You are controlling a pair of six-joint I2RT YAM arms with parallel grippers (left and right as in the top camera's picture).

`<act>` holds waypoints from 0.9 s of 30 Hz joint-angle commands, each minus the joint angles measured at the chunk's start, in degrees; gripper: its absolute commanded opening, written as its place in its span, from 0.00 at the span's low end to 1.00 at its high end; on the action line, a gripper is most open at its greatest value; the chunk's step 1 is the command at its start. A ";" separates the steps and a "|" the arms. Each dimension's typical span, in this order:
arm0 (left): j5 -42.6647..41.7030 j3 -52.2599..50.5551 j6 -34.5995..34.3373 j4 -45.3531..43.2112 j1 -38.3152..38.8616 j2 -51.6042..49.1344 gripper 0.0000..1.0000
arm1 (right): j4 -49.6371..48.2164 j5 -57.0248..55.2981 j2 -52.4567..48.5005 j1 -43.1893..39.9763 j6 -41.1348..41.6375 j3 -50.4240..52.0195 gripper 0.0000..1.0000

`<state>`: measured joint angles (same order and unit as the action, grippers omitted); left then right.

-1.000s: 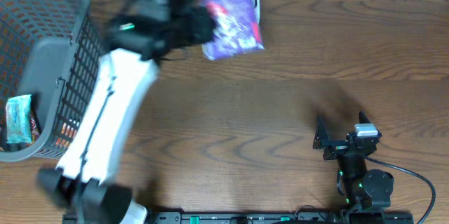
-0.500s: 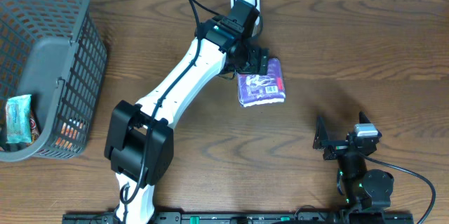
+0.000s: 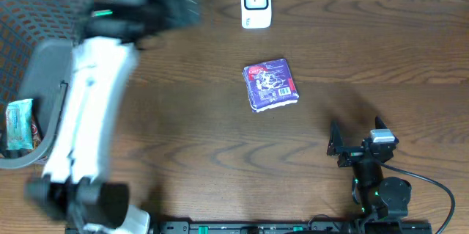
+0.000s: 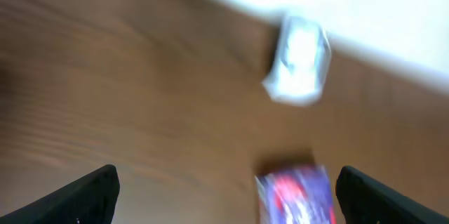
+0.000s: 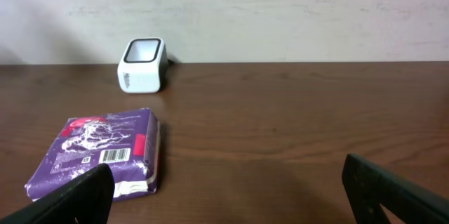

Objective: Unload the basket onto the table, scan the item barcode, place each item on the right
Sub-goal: 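Lift the purple pack out and place it beside the scanner, then reach the left gripper into the basket and grasp the green wipes pack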

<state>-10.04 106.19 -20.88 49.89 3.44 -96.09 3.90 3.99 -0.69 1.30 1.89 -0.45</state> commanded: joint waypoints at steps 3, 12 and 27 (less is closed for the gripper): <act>4.72 0.94 -1.38 1.81 -19.65 4.50 0.98 | 0.17 -0.48 0.31 -0.24 -0.24 0.13 0.99; 4.81 -1.68 -3.80 8.63 -41.55 -0.37 0.97 | 0.17 -0.48 0.31 -0.24 -0.24 0.13 0.99; 23.41 -17.81 11.98 -1.20 -41.92 -8.50 0.93 | 0.17 -0.48 0.31 -0.24 -0.24 0.13 0.99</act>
<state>9.56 90.15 -15.14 50.94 -38.57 -105.12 3.90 3.99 -0.69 1.30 1.89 -0.45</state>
